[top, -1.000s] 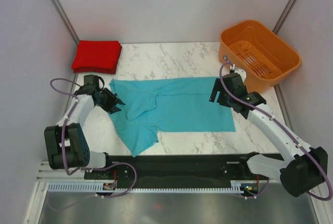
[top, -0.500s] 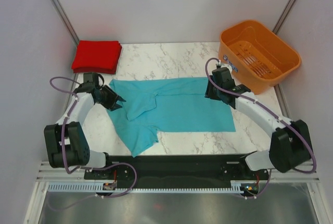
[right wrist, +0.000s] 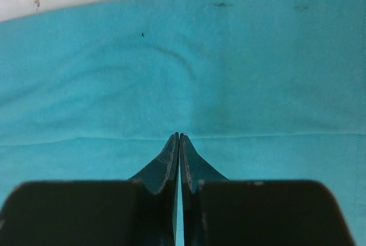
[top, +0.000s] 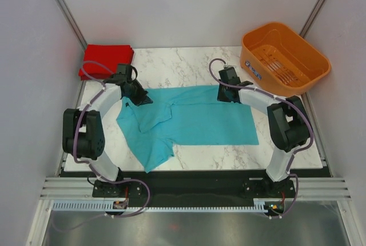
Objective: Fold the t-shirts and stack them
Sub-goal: Fold the tshirt
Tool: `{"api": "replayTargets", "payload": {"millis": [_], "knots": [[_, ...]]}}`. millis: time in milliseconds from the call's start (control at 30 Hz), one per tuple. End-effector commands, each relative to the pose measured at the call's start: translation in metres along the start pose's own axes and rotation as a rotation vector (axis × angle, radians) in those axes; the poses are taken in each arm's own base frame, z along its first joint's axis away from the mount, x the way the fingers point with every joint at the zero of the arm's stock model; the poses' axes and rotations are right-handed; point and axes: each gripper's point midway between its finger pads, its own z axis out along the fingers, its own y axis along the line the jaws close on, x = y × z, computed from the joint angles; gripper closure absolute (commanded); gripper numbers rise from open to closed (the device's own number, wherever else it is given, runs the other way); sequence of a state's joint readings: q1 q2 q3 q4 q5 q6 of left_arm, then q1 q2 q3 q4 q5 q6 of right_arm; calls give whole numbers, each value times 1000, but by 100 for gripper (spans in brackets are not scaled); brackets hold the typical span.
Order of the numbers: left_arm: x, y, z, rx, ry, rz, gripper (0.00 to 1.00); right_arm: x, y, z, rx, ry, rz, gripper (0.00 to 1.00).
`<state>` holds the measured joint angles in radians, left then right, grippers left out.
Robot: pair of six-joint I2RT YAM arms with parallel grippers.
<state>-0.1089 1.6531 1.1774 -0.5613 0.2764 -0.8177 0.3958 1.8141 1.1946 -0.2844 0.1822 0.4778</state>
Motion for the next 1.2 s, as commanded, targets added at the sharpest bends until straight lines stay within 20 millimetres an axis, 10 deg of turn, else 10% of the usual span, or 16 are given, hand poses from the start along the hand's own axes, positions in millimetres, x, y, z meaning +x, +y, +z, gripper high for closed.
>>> {"api": "replayTargets", "payload": {"millis": [0, 167, 833, 1000, 1167], "knots": [[-14, 2, 28, -67, -21, 60, 98, -28, 5, 10, 1, -63, 15, 93], [-21, 13, 72, -128, 33, 85, 98, -34, 4, 24, 20, -68, 7, 93], [-58, 13, 112, -191, -17, 126, 98, -59, -24, 90, 162, -70, -15, 96], [-63, -2, 93, -159, -25, 168, 97, -77, -23, 77, 167, -97, -26, 96], [-62, -19, 20, -143, -100, 211, 73, -100, -8, 33, 88, -158, 7, 92]]}}
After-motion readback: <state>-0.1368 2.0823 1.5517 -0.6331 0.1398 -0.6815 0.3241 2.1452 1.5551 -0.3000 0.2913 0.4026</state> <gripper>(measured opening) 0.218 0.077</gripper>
